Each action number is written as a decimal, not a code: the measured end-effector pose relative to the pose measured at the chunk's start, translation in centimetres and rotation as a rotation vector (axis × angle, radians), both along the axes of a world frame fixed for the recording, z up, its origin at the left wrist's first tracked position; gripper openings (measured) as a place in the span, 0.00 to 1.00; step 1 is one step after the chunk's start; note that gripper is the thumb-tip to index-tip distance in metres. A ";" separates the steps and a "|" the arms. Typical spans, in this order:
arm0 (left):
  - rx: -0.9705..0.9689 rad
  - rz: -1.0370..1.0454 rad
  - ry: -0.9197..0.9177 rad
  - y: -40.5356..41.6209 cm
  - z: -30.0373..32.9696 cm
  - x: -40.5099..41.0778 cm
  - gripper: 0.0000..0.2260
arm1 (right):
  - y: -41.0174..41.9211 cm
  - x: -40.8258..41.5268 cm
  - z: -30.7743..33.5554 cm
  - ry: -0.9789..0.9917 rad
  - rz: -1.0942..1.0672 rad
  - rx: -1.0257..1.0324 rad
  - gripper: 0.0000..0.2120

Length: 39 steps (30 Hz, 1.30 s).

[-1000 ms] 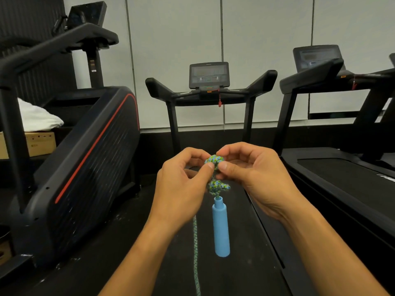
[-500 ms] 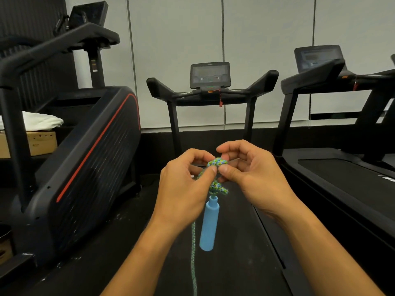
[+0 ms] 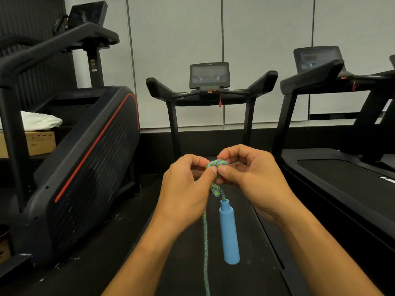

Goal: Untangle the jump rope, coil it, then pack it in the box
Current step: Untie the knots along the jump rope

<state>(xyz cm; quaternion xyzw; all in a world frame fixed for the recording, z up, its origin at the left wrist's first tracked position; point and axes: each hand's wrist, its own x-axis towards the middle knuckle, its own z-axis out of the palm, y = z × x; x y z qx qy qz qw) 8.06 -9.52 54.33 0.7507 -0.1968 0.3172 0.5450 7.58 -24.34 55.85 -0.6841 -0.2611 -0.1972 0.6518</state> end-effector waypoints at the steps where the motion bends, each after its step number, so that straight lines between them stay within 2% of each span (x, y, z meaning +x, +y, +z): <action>1: -0.018 -0.031 0.021 -0.1 0.0 0.0 0.01 | 0.0 0.1 0.0 0.003 0.003 0.013 0.08; 6: -0.199 -0.207 0.135 -0.1 0.0 0.0 0.09 | 0.2 0.3 0.0 0.072 0.122 0.208 0.06; 8: -0.245 -0.266 0.160 -0.1 0.1 -0.2 0.08 | 0.3 0.3 0.1 0.089 0.153 0.259 0.07; 11: -0.283 -0.313 0.169 0.1 0.5 -0.5 0.07 | 0.2 0.3 0.1 0.107 0.146 0.290 0.08; 16: -0.254 -0.344 0.113 0.7 1.2 -0.9 0.15 | -0.1 0.4 0.2 0.101 0.142 0.311 0.10; 20: -0.148 -0.267 0.086 0.5 0.7 -0.7 0.12 | -0.2 0.5 0.2 0.099 0.169 0.272 0.11; 23: -0.144 -0.239 0.110 0.6 0.1 -0.2 0.11 | 0.0 0.4 0.1 0.116 0.221 0.264 0.13; 33: -0.072 -0.313 0.191 1.0 0.4 -0.3 0.07 | -0.1 0.4 0.0 0.198 0.346 0.308 0.14; 39: -0.178 -0.297 0.178 1.4 0.6 -0.3 0.06 | -0.3 0.7 0.2 0.296 0.392 0.298 0.15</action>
